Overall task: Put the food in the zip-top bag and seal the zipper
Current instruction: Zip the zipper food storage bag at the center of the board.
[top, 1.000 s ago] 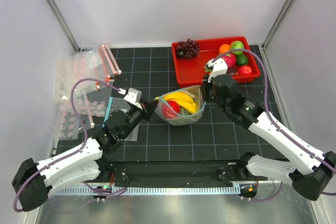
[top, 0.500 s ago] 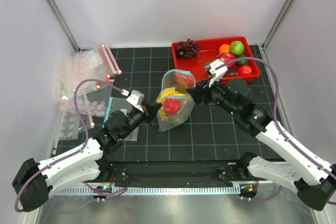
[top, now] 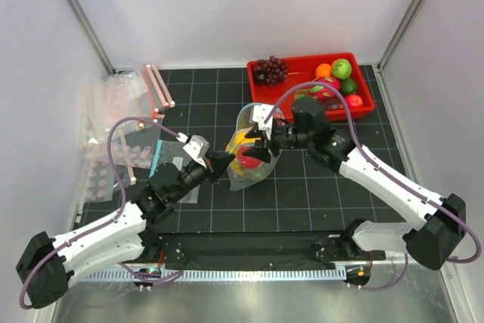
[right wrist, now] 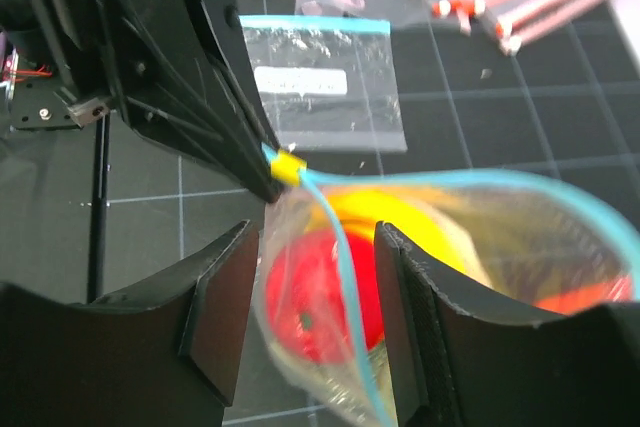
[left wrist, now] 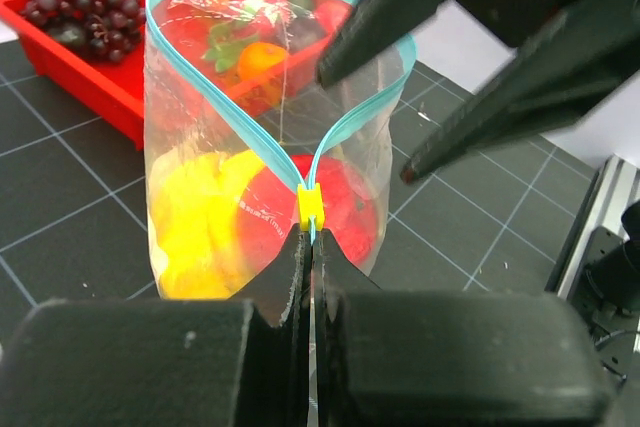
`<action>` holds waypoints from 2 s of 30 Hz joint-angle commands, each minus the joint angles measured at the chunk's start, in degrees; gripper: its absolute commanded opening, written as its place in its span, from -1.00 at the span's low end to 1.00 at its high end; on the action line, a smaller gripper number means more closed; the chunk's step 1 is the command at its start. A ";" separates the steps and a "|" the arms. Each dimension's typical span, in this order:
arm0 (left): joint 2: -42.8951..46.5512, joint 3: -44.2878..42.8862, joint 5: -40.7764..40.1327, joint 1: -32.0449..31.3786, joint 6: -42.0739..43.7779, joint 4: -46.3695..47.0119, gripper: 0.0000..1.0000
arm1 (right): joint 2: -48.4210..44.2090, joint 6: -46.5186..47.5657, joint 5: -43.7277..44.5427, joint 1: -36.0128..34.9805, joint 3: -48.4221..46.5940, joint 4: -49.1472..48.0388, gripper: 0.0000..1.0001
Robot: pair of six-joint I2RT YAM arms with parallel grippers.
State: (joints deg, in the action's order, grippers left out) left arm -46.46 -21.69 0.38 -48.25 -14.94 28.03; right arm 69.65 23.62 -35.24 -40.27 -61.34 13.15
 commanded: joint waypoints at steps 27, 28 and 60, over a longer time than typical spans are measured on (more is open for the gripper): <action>0.40 -2.04 9.72 0.17 3.51 -1.49 -0.99 | 8.75 30.35 -3.08 -6.57 -14.60 19.28 -0.10; 0.40 -2.04 9.81 0.17 3.60 -1.49 -0.99 | 8.84 30.35 -2.99 -6.49 -14.68 19.28 -0.10; 14.99 2.79 -5.55 0.17 3.07 -4.91 -1.00 | 8.31 27.45 2.55 -6.57 -14.60 19.81 -0.98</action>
State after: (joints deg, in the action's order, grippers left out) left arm -34.68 -19.38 2.15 -48.40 -11.79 20.69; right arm 79.75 52.71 -37.63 -47.99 -74.50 30.81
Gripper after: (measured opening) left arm 0.009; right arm 0.081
